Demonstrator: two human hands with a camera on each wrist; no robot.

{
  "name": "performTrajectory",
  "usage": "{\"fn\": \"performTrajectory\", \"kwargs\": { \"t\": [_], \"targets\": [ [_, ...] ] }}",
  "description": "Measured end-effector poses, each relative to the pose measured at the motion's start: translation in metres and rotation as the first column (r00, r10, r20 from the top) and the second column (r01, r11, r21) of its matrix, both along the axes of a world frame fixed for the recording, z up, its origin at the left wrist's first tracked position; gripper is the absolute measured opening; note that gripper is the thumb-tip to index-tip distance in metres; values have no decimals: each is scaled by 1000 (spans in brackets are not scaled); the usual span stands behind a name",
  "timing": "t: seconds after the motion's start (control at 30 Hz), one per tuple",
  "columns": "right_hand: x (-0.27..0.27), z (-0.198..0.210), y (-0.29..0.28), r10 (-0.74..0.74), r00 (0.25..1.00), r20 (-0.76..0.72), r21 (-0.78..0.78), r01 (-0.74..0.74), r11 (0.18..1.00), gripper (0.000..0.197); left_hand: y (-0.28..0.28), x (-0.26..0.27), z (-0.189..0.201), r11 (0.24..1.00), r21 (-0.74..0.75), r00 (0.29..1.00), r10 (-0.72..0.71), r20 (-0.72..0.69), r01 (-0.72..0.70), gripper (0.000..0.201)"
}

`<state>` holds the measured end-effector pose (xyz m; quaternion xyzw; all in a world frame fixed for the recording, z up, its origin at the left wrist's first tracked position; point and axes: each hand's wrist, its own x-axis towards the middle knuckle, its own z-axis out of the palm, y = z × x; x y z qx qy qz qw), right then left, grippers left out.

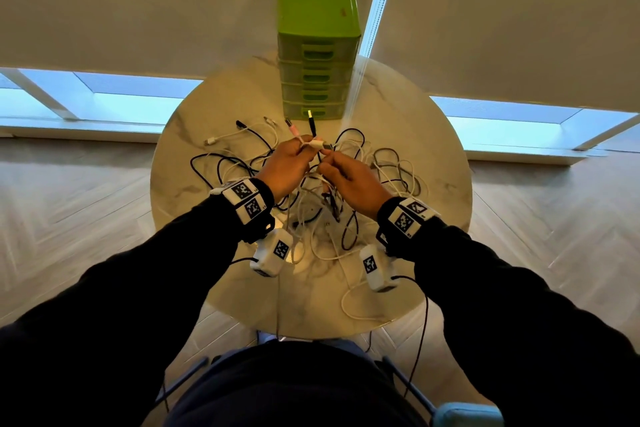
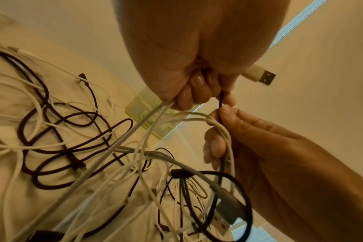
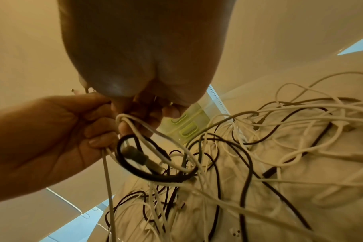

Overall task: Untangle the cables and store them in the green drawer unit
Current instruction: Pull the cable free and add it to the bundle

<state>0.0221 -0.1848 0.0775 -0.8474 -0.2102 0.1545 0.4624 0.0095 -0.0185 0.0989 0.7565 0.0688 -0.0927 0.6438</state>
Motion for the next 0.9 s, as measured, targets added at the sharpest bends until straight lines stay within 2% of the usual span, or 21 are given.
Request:
{"fn": "performTrajectory", "kwargs": {
  "t": [0.13,0.2,0.27,0.37,0.47,0.5,0.57,0.63,0.7,0.73,0.8,0.9],
  "targets": [
    [-1,-2,0,153,988,32,-203,-143,969,19,5,2,-4,976,-132,985,171,-31,-173,29],
    [0,-5,1,212,975,70,-348,-175,921,19,6,4,0,943,-238,972,225,-64,-234,31],
    [0,-9,3,267,953,146,-521,-155,839,15,6,4,4,901,-355,968,235,-83,-249,31],
    [-1,-9,3,295,931,216,-670,-78,738,6,3,4,4,858,-432,960,259,-106,-279,31],
    [-1,-14,-8,352,904,244,-773,-38,634,27,3,6,6,811,-478,940,325,-109,-336,30],
    [-1,-15,-10,342,911,229,-769,-46,638,31,5,7,6,808,-475,934,340,-107,-348,30],
    [-2,-11,-9,277,947,165,-693,-88,715,21,7,8,3,820,-444,931,344,-121,-361,31],
    [-2,-5,1,184,975,126,-511,-95,854,16,3,8,0,844,-401,935,323,-148,-355,31],
    [-1,1,15,88,995,38,-240,-77,968,25,-3,5,-1,867,-376,944,284,-170,-328,32],
    [-1,5,22,49,998,-39,-132,-53,990,28,-6,4,0,868,-387,948,255,-190,-311,32],
    [-3,12,28,-2,990,-141,-36,-3,999,26,-9,2,3,866,-408,950,211,-228,-290,37],
    [-5,13,24,31,997,-64,-74,-36,997,14,-7,5,-1,878,-383,951,218,-219,-289,40]
  ]
}}
